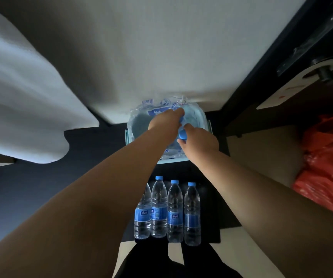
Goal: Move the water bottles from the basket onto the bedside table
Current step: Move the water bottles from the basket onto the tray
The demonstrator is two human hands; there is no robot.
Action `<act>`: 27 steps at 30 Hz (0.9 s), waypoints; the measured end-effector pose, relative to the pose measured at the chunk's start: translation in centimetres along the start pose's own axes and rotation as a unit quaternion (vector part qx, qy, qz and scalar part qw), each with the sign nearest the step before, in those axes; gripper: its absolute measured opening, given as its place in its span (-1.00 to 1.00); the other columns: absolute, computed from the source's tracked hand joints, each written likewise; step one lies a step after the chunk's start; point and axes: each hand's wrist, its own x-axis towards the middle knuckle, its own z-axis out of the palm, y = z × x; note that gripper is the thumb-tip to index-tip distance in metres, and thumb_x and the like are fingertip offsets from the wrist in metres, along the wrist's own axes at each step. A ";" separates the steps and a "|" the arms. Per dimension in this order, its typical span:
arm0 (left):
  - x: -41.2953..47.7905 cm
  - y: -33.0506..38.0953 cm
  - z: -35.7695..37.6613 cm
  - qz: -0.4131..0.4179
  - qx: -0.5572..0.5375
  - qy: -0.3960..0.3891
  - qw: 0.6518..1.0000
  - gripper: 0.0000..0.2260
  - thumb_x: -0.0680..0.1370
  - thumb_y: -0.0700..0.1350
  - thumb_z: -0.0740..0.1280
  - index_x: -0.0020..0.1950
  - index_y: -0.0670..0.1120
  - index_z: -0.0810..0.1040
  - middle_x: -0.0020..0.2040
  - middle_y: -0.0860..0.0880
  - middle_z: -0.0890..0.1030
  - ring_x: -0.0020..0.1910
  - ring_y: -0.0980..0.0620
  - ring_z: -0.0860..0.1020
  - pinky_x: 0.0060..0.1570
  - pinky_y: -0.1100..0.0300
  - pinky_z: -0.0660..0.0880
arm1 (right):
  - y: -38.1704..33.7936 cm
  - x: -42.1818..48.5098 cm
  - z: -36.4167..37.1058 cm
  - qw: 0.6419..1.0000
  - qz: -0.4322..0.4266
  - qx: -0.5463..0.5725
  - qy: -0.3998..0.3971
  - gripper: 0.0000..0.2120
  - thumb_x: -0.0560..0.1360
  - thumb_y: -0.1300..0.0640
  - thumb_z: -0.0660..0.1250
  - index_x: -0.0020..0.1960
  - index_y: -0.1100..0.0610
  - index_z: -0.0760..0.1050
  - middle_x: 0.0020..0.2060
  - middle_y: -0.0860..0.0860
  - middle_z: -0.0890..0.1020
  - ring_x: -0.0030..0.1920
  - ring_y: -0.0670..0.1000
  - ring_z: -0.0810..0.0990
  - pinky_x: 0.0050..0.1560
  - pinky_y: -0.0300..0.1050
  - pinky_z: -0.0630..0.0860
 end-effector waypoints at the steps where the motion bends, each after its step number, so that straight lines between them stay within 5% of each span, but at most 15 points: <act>1: 0.0 -0.1 0.1 -0.007 -0.015 -0.003 1.000 -0.69 0.61 -0.25 0.28 0.29 0.05 0.42 0.08 -0.03 0.61 -0.02 -0.15 0.63 -0.14 -0.04 0.61 | -0.1 -0.1 0.0 1.000 0.007 0.010 0.001 -0.67 0.64 -0.15 0.28 0.28 0.04 0.42 -0.07 0.05 0.64 -0.10 0.12 0.66 -0.30 -0.08 0.37; 8: -3.5 -0.5 -1.4 -0.032 -0.097 0.080 0.992 -0.78 0.63 -0.12 0.28 0.28 -0.01 0.52 0.07 -0.07 0.65 -0.03 -0.13 0.62 -0.11 0.03 0.56 | 0.1 -1.7 -1.9 0.995 -0.003 0.080 0.053 -0.78 0.64 -0.07 0.29 0.17 0.05 0.48 -0.08 0.02 0.63 -0.14 0.11 0.65 -0.18 0.04 0.60; 14: -8.7 -0.3 -4.9 -0.014 -0.169 0.172 0.970 -0.79 0.57 -0.08 0.37 0.20 -0.02 0.57 0.00 -0.02 0.63 -0.06 -0.07 0.59 -0.06 0.08 0.53 | 0.2 -4.1 -6.5 0.981 -0.028 0.149 0.122 -0.76 0.61 -0.05 0.34 0.21 0.03 0.50 -0.08 -0.03 0.61 -0.13 0.07 0.61 -0.16 0.06 0.60; 21: -14.7 0.5 -9.9 -0.009 -0.203 0.224 0.953 -0.81 0.47 0.00 0.44 0.07 0.08 0.60 -0.25 0.21 0.56 -0.26 0.24 0.53 -0.32 0.37 0.36 | 0.0 -8.1 -11.4 0.952 -0.085 0.203 0.212 -0.80 0.54 0.00 0.43 0.08 0.08 0.55 -0.28 -0.05 0.53 -0.29 0.02 0.51 -0.25 0.07 0.55; 27: -20.0 1.4 -11.4 -0.010 -0.200 0.260 0.944 -0.86 0.41 0.03 0.44 -0.06 0.13 0.59 -0.29 0.21 0.58 -0.31 0.23 0.54 -0.33 0.32 0.43 | -0.2 -12.6 -13.3 0.937 -0.101 0.226 0.245 -0.82 0.47 0.08 0.49 0.00 0.12 0.57 -0.27 -0.06 0.55 -0.30 0.01 0.50 -0.27 0.07 0.53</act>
